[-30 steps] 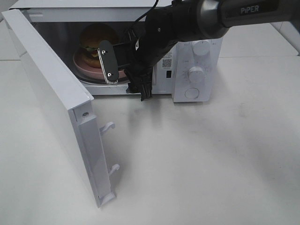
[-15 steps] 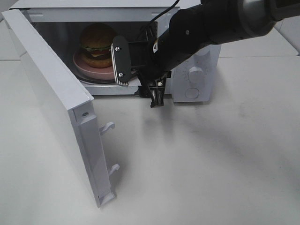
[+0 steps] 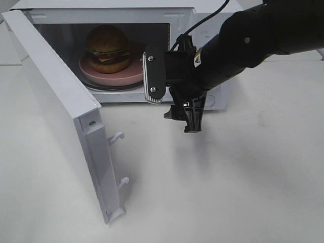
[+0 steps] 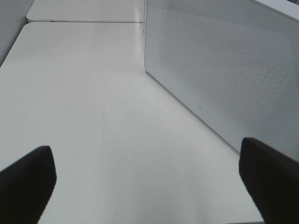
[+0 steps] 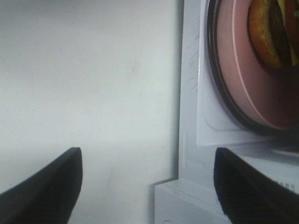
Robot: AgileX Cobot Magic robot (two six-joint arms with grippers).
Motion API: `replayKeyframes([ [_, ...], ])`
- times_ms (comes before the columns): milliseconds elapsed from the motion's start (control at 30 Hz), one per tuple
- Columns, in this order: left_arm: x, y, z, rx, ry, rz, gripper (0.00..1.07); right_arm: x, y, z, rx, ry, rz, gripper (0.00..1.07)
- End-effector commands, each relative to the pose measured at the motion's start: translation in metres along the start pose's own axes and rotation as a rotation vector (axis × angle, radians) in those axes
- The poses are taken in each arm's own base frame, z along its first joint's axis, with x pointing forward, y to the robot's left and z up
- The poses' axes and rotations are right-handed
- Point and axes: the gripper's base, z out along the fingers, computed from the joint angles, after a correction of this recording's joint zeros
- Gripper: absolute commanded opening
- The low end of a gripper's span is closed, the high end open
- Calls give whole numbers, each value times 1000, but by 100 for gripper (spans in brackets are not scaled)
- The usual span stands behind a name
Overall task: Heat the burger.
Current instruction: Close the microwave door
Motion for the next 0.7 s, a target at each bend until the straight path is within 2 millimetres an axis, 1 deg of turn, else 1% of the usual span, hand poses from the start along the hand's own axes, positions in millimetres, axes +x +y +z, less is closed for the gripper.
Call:
replayKeyframes([
  [33, 1, -1, -3, 4, -21, -2, 100, 5, 7, -20, 13, -6, 109, 76],
  [67, 1, -1, -3, 4, -21, -2, 100, 7, 11, -28, 10, -4, 151, 76],
  [167, 1, -1, -3, 4, -21, -2, 100, 9, 13, -32, 6, -1, 172, 76],
  [233, 1, -1, -3, 4, -21, -2, 100, 13, 21, -44, -7, 8, 237, 76],
  [267, 1, -1, -3, 4, -21, -2, 100, 13, 21, -44, -7, 8, 237, 76],
  [333, 1, -1, -3, 4, -21, -2, 100, 19, 31, -59, -39, 38, 360, 76],
  [433, 1, -1, -3, 4, -21, -2, 100, 20, 34, -63, -48, 47, 398, 76],
  [500, 1, -1, -3, 4, -21, -2, 100, 25, 43, -79, -82, 92, 559, 76],
  [533, 1, -1, -3, 4, -21, -2, 100, 25, 43, -79, -82, 92, 559, 76],
  [567, 1, -1, -3, 4, -21, -2, 100, 26, 44, -84, -89, 104, 603, 76],
  [600, 1, -1, -3, 4, -21, -2, 100, 28, 48, -93, -104, 132, 682, 76],
  [700, 1, -1, -3, 4, -21, -2, 100, 29, 49, -97, -109, 144, 715, 76],
])
